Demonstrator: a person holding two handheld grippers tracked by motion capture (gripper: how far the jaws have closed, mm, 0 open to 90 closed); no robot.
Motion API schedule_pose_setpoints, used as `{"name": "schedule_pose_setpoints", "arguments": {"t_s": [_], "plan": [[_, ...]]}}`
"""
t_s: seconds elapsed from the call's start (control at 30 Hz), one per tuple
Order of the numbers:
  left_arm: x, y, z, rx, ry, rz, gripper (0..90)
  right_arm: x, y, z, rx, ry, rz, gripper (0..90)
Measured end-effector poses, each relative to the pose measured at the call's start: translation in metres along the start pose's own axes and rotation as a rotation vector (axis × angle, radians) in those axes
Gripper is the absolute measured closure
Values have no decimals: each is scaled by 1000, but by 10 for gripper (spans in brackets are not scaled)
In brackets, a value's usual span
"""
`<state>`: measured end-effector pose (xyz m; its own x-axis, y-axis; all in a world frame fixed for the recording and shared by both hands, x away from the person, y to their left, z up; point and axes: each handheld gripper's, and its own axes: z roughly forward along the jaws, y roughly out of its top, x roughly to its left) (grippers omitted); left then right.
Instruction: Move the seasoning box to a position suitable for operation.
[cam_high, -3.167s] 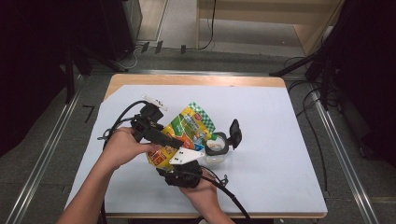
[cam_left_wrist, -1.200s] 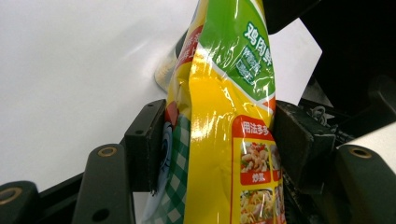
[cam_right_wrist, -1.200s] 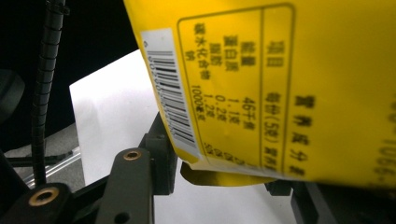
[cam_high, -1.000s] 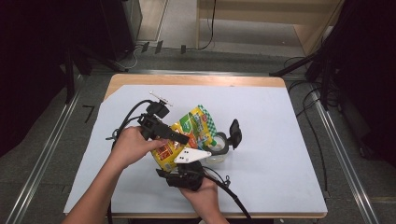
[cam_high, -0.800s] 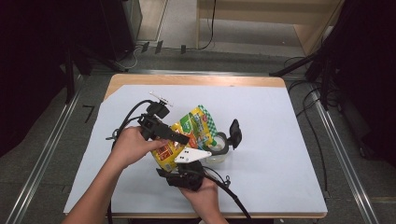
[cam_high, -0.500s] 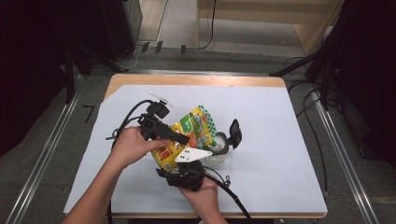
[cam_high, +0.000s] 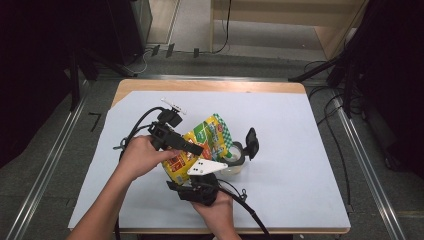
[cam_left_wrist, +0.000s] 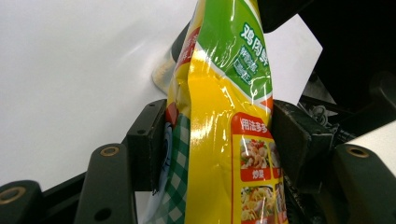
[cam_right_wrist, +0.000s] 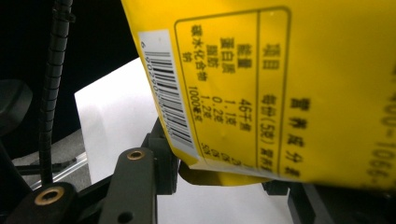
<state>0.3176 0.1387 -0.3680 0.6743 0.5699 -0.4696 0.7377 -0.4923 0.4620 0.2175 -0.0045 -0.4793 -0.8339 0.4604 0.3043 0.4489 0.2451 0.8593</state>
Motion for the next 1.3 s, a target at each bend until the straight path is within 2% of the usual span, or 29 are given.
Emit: {"name": "schedule_pose_setpoints", "arguments": {"t_s": [0.67, 0.83, 1.3], "plan": [[-1, 2, 3, -8, -9, 5, 419, -1, -1, -3, -1, -11, -2, 577], [-1, 2, 3, -10, -10, 6, 419, -1, 1, -5, -3, -5, 18, 583], [-1, 2, 2, -12, -13, 2, 422, 0, 1, -5, -7, 2, 23, 582]]}}
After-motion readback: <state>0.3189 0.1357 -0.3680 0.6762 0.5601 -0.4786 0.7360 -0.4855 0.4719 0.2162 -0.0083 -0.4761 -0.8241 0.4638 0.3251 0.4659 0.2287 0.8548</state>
